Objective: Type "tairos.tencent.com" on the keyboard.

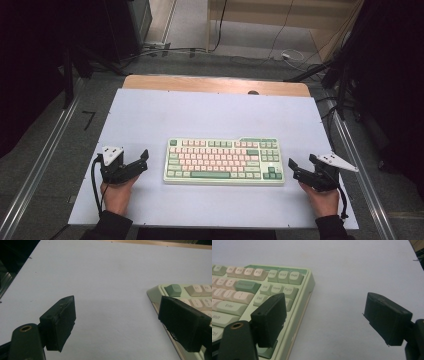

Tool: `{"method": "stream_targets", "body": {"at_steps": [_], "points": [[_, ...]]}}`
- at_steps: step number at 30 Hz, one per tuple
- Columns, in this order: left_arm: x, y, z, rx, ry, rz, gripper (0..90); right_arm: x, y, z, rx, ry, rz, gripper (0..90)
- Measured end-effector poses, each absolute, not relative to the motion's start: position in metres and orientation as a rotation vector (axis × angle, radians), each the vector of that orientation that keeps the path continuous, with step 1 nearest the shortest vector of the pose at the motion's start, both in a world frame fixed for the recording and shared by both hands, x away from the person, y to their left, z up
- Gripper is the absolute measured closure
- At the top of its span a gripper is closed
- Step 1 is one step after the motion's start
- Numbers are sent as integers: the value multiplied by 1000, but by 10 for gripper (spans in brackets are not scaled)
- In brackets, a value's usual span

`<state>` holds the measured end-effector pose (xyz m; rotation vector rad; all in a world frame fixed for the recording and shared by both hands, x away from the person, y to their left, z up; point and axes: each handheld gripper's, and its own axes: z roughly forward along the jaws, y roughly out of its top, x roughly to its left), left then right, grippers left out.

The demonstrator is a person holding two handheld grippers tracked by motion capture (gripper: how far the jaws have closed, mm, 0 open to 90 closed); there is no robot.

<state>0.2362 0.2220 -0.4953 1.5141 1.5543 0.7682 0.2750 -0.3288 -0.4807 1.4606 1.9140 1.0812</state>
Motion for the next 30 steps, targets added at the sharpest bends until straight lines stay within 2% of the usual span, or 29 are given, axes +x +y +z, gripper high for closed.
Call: {"method": "stream_targets", "body": {"at_steps": [25, 30], "points": [[219, 199, -488, 1528, 1471, 696, 152, 269, -325, -479, 1438, 1938, 1091, 161], [219, 195, -486, 1525, 1467, 664, 179, 269, -324, -479, 1436, 1945, 1083, 161]]}}
